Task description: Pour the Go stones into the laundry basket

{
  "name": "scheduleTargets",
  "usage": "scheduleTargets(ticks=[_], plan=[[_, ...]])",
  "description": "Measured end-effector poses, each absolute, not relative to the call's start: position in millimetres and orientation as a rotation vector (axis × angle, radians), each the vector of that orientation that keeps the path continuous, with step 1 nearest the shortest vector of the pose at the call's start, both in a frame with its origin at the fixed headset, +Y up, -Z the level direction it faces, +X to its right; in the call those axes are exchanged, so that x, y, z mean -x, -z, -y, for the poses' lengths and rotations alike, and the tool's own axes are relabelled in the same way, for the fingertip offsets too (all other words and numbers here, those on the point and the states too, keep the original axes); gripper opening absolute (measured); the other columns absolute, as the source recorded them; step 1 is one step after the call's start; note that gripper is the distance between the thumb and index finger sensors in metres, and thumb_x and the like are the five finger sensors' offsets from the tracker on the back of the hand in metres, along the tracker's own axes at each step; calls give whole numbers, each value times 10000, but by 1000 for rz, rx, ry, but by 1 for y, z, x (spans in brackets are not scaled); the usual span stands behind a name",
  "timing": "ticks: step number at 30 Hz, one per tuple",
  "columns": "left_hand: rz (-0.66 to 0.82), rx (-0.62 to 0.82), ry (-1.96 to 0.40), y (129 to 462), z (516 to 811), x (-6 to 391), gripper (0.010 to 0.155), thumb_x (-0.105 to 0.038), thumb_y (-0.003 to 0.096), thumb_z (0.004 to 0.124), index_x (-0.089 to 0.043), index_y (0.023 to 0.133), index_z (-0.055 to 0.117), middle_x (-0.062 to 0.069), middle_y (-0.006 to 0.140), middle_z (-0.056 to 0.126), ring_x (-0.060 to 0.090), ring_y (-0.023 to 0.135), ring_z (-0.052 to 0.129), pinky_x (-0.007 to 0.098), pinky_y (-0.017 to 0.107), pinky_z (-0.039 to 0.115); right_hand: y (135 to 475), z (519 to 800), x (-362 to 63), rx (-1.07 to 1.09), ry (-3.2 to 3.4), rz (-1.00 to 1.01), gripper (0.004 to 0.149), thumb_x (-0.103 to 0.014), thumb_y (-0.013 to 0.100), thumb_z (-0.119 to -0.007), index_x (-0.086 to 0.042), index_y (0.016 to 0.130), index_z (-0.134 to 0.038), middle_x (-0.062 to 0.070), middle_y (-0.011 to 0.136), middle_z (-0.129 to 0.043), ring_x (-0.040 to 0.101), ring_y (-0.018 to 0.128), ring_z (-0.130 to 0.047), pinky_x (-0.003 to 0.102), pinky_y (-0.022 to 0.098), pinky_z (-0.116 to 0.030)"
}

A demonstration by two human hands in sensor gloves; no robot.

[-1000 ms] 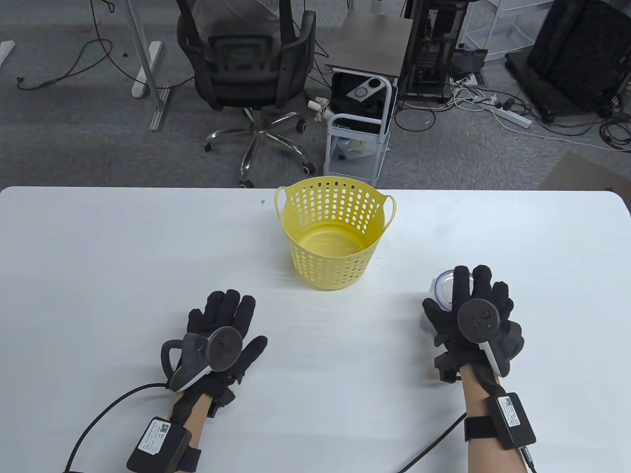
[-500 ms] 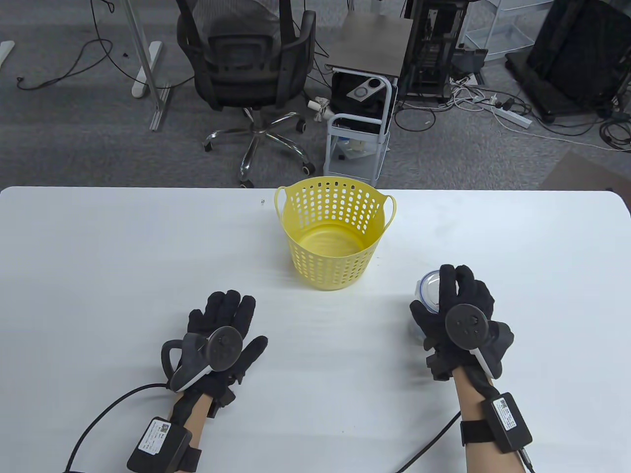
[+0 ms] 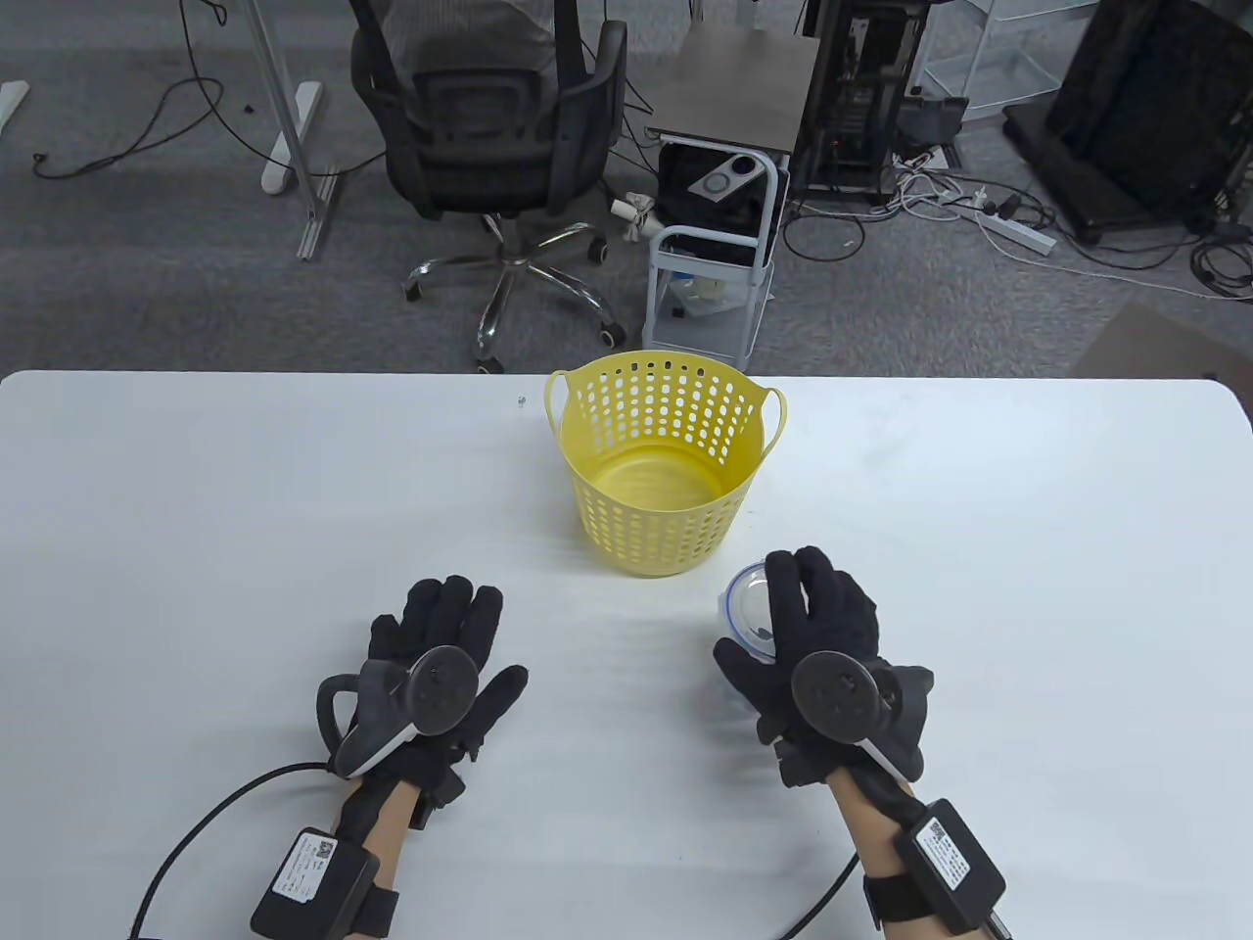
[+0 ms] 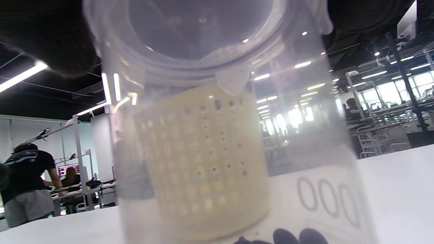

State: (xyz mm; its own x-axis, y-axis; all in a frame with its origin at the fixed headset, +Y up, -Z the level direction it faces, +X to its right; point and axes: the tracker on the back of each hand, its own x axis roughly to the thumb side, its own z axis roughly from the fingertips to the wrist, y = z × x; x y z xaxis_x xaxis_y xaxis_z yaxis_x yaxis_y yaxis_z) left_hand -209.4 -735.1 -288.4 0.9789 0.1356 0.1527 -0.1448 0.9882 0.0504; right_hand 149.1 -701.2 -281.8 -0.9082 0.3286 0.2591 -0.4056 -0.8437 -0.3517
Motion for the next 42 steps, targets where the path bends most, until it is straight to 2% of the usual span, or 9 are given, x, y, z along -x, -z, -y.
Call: scheduleTargets(ticks=[14,24,28,30,32,34,38,42], plan=[[144,-62,-154,290,734,212,833,-763,402,715,-404,1104,447,-44,1232,418,297,1162,417,665,751,473,255,714,-86,-533,-2686,521,945,-709,381,-866,-160,1057,-499,208,1111,-477,668,843,-685,753,604,-607],[155,-58,-191,291,735,212,805,-767,403,705,-396,1093,520,-35,1229,441,309,1157,434,664,748,483,249,726,-72,-621,-2690,498,940,-708,383,-847,-152,1054,-493,211,1113,-455,660,859,-660,747,612,-591],[182,-88,-272,289,732,208,772,-765,400,710,-398,1069,590,-31,1214,512,322,1136,514,636,739,542,248,726,-72,-629,-2693,467,953,-721,377,-834,-158,1060,-480,208,1125,-438,663,883,-617,743,629,-564],[196,-80,-332,288,728,202,750,-764,400,712,-396,1050,644,-35,1188,601,324,1104,611,601,723,604,250,725,-75,-645,-2663,432,979,-771,364,-780,-171,1068,-458,202,1140,-403,664,907,-581,736,643,-547],[194,-45,-385,289,725,197,732,-763,405,707,-389,1034,682,-35,1161,657,322,1066,685,565,706,646,252,723,-80,-626,-2602,417,977,-807,371,-689,-173,1073,-448,207,1144,-386,647,929,-547,714,652,-549],[196,-30,-441,290,720,189,716,-760,404,709,-380,1011,726,-36,1120,722,316,1011,759,526,678,687,256,719,-87,-584,-2509,416,948,-795,383,-658,-168,1069,-468,206,1141,-406,631,930,-556,702,651,-556],[176,36,-475,293,711,175,691,-771,408,691,-365,960,781,-36,1029,819,298,908,855,485,627,737,266,713,-110,-406,-2390,403,869,-737,411,-668,-136,1031,-570,220,1089,-549,582,885,-665,664,630,-623],[123,139,-503,296,709,162,695,-792,410,661,-342,915,816,-32,954,876,290,830,906,470,588,763,279,717,-134,-221,-2326,343,772,-682,440,-693,-124,973,-674,220,997,-705,511,763,-824,617,569,-719]])
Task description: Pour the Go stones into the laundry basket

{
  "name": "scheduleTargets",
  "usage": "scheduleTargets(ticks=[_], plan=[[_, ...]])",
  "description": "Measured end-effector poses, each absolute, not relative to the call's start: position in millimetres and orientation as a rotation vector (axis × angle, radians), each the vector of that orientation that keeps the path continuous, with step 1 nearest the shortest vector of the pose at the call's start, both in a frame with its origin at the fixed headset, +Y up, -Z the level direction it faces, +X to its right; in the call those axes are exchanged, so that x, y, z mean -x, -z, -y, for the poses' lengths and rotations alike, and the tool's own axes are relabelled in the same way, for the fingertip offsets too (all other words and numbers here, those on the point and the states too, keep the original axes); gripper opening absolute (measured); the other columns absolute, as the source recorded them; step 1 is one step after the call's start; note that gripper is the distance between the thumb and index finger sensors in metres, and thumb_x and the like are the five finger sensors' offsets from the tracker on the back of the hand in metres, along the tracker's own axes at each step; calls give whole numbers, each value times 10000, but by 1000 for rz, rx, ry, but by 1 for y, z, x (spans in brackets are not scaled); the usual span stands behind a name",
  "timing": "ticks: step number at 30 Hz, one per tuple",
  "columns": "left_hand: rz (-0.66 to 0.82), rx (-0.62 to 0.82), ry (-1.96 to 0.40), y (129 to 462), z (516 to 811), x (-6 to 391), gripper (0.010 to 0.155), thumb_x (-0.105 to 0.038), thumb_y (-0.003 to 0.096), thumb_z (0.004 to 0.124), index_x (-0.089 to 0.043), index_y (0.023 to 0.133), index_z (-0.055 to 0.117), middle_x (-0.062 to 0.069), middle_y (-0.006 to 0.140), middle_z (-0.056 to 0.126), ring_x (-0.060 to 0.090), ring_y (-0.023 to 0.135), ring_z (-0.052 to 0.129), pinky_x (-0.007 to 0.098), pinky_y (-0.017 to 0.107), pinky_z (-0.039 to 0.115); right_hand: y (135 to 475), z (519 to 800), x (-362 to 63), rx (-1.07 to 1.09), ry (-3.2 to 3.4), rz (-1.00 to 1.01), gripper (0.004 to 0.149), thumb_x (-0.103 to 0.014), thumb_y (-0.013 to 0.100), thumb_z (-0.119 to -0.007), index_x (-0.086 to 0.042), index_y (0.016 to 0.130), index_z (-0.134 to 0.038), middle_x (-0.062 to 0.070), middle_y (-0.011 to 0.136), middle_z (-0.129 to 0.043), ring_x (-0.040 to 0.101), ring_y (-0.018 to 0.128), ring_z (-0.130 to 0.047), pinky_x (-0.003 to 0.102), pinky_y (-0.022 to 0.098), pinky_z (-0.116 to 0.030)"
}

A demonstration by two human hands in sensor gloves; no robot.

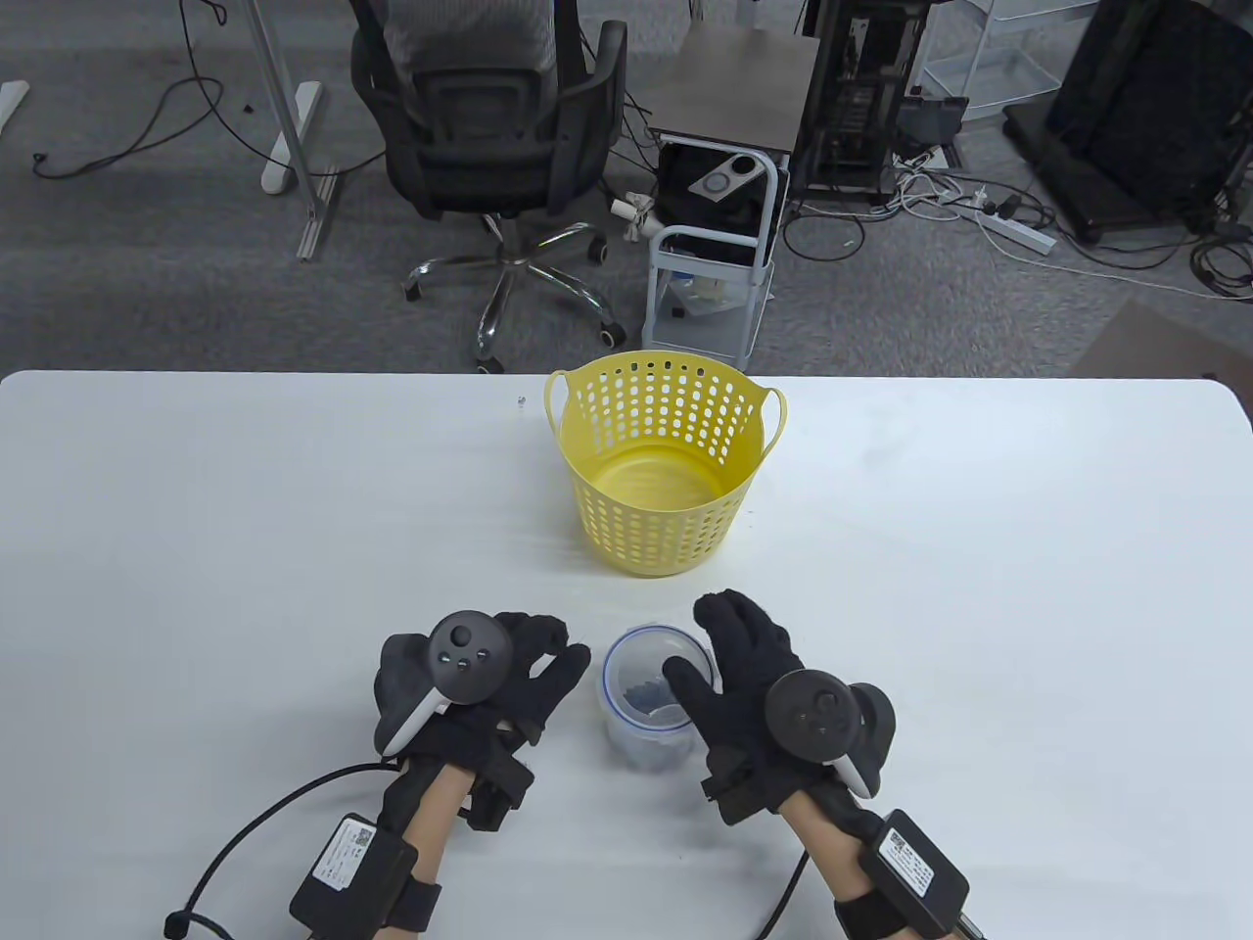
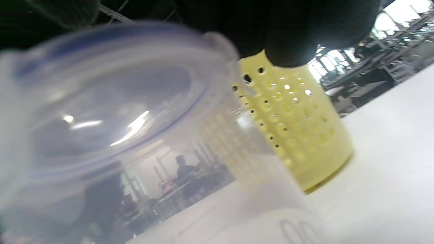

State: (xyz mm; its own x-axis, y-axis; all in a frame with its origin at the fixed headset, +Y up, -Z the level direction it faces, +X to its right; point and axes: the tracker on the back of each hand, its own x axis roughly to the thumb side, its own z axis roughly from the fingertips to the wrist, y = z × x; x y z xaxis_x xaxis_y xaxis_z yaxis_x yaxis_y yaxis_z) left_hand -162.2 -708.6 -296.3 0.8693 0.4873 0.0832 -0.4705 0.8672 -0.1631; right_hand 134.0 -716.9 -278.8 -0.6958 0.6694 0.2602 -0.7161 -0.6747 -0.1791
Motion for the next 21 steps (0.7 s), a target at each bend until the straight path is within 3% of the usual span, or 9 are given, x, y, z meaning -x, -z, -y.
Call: scheduleTargets(ticks=[3,8,14,21], plan=[[50,240,-566,296,712,153,718,-807,411,645,-317,907,817,-11,933,881,303,808,913,476,578,762,286,722,-145,-143,-2281,275,730,-658,451,-704,-119,943,-720,212,937,-779,463,668,-900,585,513,-772],[17,288,-588,291,723,143,735,-824,409,634,-307,905,796,-4,913,877,299,783,927,470,562,772,295,730,-153,-83,-2239,154,663,-643,459,-715,-126,866,-804,167,794,-903,371,505,-981,524,406,-838],[78,345,-613,287,739,137,742,-822,414,611,-308,932,747,-22,915,857,284,782,927,464,565,776,308,745,-150,-82,-2177,-57,666,-672,457,-699,-130,826,-820,126,694,-932,336,452,-985,505,370,-846],[82,292,-679,287,740,138,649,-742,445,645,-291,896,760,-40,857,882,251,735,947,456,547,785,306,755,-145,-120,-2177,-191,611,-665,471,-668,-164,769,-853,93,635,-950,311,422,-984,500,361,-849]])
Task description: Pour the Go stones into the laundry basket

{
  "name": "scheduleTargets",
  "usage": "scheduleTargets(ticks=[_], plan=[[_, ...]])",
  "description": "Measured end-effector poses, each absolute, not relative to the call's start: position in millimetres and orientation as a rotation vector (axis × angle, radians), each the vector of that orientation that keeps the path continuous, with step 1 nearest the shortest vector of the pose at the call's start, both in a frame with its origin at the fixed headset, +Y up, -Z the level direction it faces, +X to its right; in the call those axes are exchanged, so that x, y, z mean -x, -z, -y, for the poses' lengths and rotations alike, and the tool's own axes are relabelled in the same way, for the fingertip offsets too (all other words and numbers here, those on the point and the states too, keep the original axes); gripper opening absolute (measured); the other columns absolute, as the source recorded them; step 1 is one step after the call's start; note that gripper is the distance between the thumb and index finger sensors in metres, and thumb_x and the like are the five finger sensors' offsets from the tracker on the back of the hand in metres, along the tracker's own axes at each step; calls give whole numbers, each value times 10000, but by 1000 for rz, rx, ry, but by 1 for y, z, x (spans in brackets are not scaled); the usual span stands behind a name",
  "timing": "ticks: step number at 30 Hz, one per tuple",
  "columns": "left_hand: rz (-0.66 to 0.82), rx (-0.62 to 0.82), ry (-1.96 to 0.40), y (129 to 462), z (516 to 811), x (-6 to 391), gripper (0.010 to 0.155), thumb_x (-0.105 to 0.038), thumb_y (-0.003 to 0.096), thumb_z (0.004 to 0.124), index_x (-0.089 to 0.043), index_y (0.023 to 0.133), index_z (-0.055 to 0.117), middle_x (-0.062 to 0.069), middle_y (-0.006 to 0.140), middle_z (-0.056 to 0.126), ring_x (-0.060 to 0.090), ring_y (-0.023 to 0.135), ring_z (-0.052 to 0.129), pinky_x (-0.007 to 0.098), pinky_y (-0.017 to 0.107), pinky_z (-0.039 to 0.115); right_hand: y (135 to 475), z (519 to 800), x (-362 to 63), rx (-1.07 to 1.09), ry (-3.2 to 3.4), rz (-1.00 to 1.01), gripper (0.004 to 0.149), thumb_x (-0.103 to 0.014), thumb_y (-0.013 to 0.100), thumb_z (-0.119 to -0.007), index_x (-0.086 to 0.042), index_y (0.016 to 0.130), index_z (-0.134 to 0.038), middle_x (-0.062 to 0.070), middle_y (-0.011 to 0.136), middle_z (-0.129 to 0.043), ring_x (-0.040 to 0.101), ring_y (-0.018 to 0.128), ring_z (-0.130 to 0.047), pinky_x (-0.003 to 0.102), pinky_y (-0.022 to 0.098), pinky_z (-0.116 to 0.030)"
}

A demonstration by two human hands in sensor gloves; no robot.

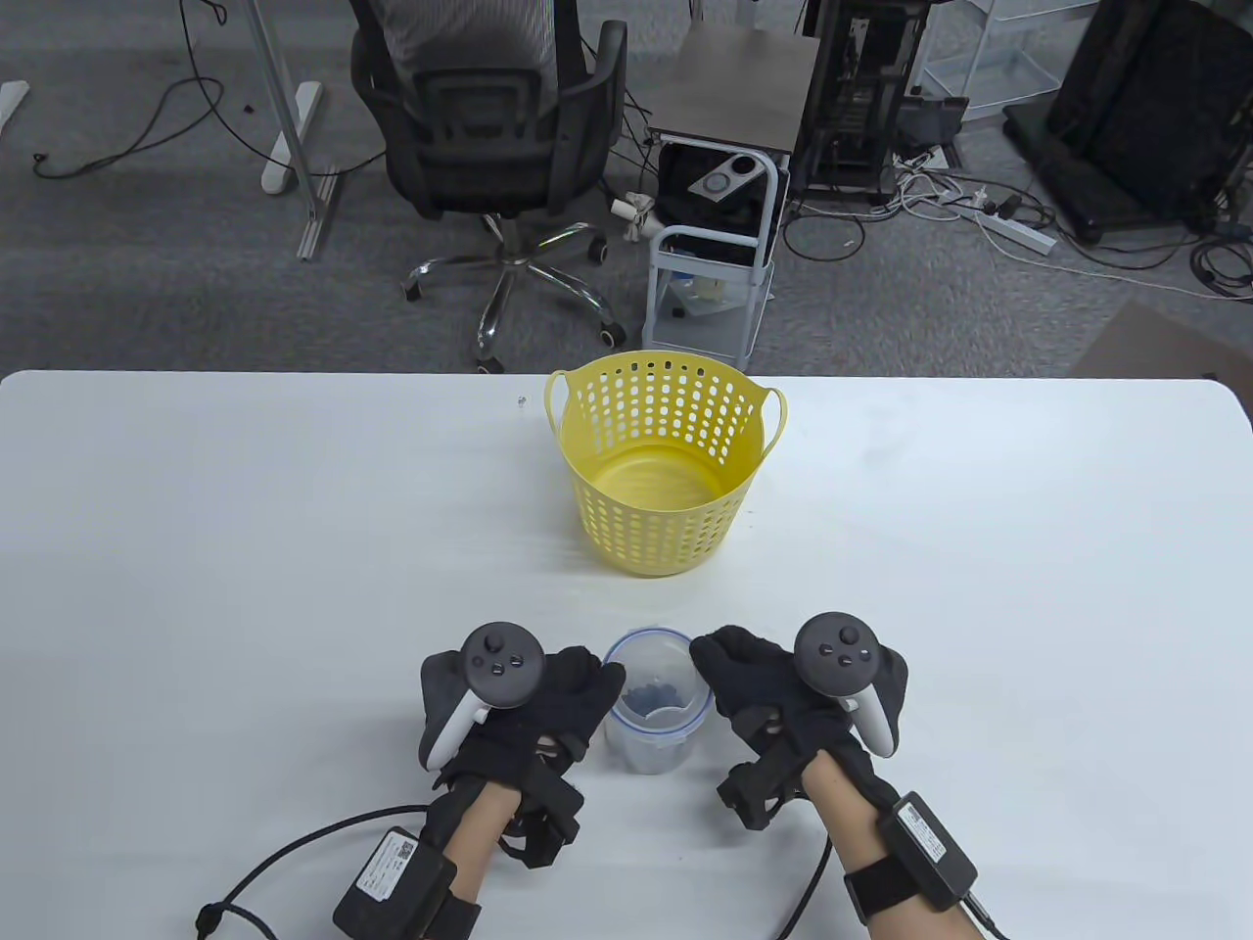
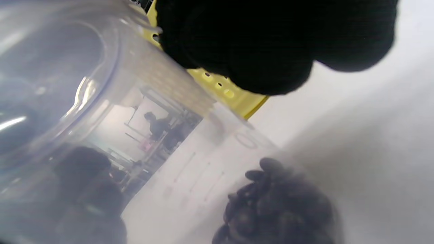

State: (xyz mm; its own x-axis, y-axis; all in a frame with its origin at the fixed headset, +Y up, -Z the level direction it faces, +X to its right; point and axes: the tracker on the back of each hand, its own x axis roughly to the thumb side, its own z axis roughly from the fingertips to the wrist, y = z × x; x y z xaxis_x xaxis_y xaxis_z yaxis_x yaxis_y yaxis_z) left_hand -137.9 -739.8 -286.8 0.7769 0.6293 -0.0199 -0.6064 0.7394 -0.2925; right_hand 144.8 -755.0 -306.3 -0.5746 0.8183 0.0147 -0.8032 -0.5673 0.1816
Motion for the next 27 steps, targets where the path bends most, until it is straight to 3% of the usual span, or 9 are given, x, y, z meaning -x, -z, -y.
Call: scheduleTargets(ticks=[12,13,14,15,17,21,24,27], plan=[[99,293,-811,299,758,138,649,-767,418,627,-310,856,770,-82,783,894,188,682,937,440,565,775,299,762,-141,-99,-2140,-202,600,-677,465,-662,-164,711,-852,44,553,-952,250,388,-972,476,350,-854],[91,299,-813,300,759,137,658,-779,409,620,-305,838,774,-87,750,903,176,658,939,436,559,777,300,762,-141,-92,-2133,-224,580,-684,463,-659,-181,685,-843,12,540,-942,237,392,-966,472,354,-852],[94,304,-812,302,759,137,663,-790,400,619,-305,824,777,-94,725,908,167,640,939,432,554,777,298,760,-142,-118,-2053,-165,468,-649,476,-707,-221,620,-829,-46,483,-930,186,363,-972,442,342,-871],[90,304,-806,302,759,137,662,-793,399,621,-305,816,784,-95,710,913,160,628,940,427,551,778,300,760,-143,-43,-2035,-133,465,-617,454,-761,-182,577,-871,-10,428,-953,217,311,-981,471,301,-868],[85,247,-852,301,752,138,548,-760,416,690,-307,690,832,-153,554,936,125,540,966,415,519,803,298,761,-145,-72,-2054,-209,460,-629,470,-734,-204,603,-848,-31,457,-944,197,335,-978,448,322,-870],[38,207,-842,298,756,140,541,-763,412,701,-316,675,854,-152,547,954,133,538,985,423,511,815,299,761,-145,-66,-2053,-187,461,-631,467,-740,-205,599,-855,-26,457,-947,209,333,-978,456,315,-867],[49,205,-842,294,756,143,571,-759,429,681,-314,763,810,-118,656,934,181,634,968,454,549,791,300,759,-148,-54,-2073,-173,467,-637,467,-748,-210,620,-860,-2,486,-957,239,356,-984,477,328,-861],[84,248,-843,290,751,146,865,-853,405,628,-285,1044,498,-7,987,716,297,874,817,500,630,721,306,757,-150,-56,-2059,-187,681,-724,457,-684,-160,823,-791,114,729,-906,381,537,-951,560,439,-804]])
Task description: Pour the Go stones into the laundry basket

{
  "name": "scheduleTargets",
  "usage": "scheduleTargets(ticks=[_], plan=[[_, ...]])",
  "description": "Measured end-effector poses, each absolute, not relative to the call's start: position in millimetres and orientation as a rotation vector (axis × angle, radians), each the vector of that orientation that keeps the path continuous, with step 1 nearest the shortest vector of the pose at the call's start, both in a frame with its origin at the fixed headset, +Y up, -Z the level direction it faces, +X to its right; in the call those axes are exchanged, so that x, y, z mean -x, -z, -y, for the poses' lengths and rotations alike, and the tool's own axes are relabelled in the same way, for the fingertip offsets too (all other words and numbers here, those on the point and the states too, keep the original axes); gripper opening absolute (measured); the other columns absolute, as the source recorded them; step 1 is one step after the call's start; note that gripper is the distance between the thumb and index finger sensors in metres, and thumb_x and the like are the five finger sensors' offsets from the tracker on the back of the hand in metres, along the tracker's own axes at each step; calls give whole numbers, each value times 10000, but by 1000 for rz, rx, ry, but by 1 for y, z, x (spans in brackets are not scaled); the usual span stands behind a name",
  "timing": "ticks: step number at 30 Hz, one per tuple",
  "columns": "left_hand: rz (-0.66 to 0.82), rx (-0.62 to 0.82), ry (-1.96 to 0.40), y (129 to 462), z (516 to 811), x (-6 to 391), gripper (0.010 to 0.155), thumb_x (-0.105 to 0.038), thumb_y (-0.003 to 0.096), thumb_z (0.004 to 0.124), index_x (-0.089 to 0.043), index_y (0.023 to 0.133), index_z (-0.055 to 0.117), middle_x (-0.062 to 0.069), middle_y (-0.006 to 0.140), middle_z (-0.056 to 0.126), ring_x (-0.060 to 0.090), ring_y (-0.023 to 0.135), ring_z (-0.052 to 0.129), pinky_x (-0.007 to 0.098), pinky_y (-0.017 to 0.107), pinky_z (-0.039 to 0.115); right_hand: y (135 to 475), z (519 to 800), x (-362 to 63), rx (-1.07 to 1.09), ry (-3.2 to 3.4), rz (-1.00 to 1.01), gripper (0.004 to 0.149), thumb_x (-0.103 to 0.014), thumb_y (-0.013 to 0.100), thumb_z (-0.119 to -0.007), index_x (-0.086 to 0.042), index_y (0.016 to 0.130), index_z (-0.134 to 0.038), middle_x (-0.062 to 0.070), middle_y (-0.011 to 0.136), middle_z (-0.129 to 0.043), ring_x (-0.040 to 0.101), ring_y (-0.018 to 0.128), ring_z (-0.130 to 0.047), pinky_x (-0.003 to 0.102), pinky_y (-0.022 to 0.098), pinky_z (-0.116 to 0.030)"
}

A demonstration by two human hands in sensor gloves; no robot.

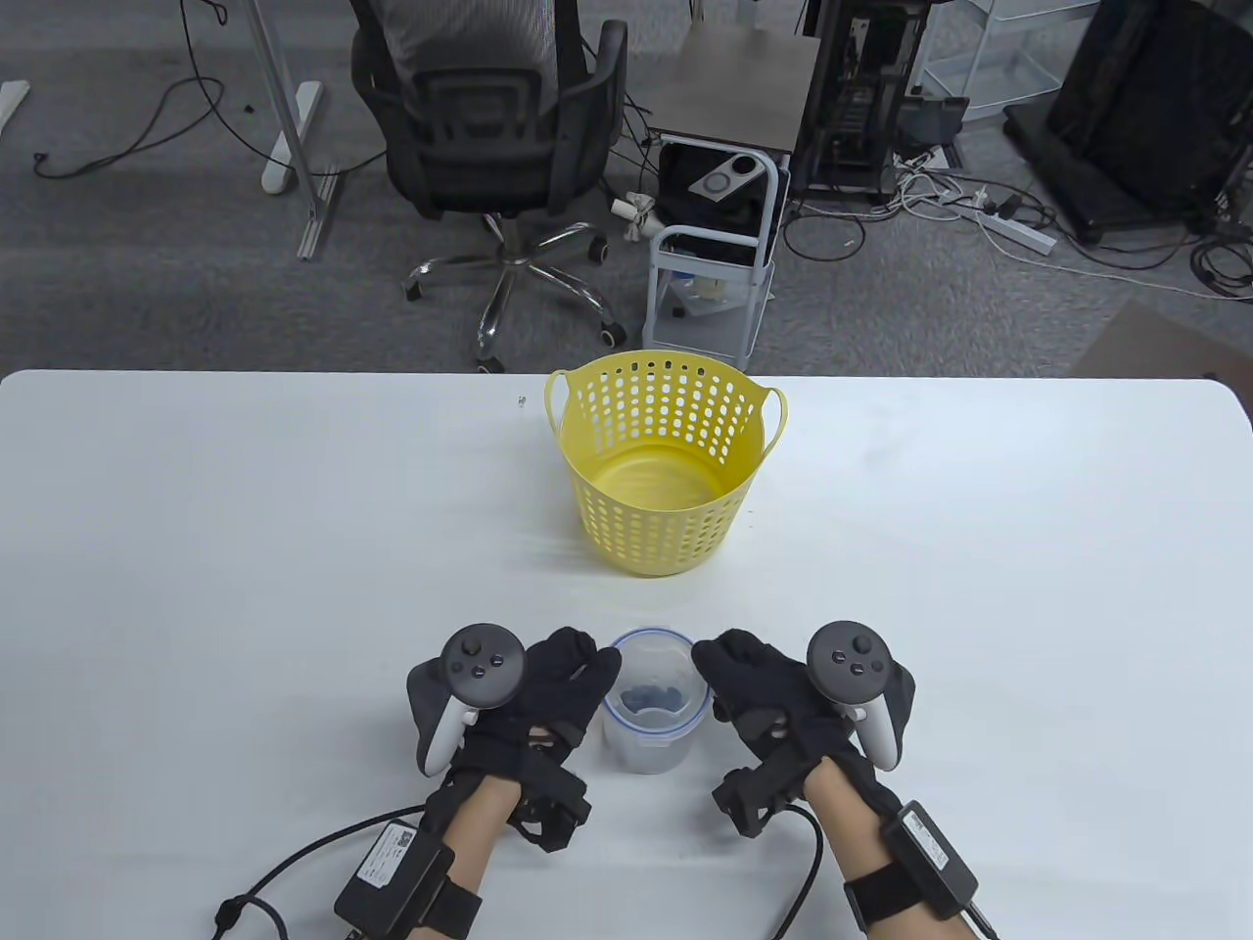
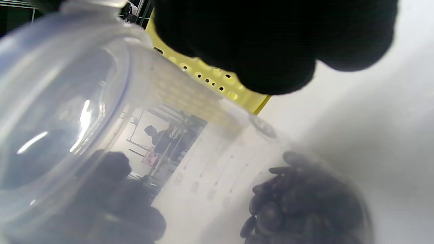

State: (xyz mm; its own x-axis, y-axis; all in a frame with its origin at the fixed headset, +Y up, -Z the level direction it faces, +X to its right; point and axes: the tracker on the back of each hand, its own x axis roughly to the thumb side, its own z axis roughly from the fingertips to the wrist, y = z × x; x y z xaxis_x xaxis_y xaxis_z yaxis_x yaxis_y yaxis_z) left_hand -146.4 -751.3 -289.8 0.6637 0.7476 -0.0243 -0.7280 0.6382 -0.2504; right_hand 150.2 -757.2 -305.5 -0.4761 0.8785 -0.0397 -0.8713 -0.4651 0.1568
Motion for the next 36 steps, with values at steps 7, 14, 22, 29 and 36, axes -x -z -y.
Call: scheduleTargets(ticks=[7,14,22,29,36], plan=[[166,324,-801,280,743,134,1120,-876,382,718,-218,1074,131,76,1167,407,396,1056,561,546,693,644,318,750,-146,-45,-2077,-198,738,-695,462,-735,-135,941,-694,183,915,-785,476,682,-878,601,497,-756],[215,423,-742,278,744,123,1148,-816,405,795,-229,1056,55,75,1188,328,406,1073,522,560,711,616,318,755,-144,-48,-2047,-285,717,-625,471,-781,-125,972,-664,191,956,-748,481,712,-862,599,503,-752],[164,410,-803,282,744,135,1088,-763,430,808,-227,1063,104,70,1179,370,402,1066,539,567,709,613,311,754,-149,-109,-1957,-380,745,-534,491,-825,-145,1053,-529,227,1060,-584,540,816,-749,639,545,-698],[103,338,-853,288,747,144,1048,-744,436,799,-224,1075,151,59,1162,439,376,1037,610,555,696,637,305,755,-151,-179,-1930,-457,844,-529,475,-869,-129,1077,-434,251,1109,-461,590,869,-657,668,573,-655],[35,203,-841,289,749,148,958,-762,423,777,-256,1094,316,3,1101,625,314,957,769,512,655,708,297,752,-146,-238,-1979,-523,973,-556,444,-908,-77,1080,-349,274,1121,-379,610,887,-614,682,584,-634]])
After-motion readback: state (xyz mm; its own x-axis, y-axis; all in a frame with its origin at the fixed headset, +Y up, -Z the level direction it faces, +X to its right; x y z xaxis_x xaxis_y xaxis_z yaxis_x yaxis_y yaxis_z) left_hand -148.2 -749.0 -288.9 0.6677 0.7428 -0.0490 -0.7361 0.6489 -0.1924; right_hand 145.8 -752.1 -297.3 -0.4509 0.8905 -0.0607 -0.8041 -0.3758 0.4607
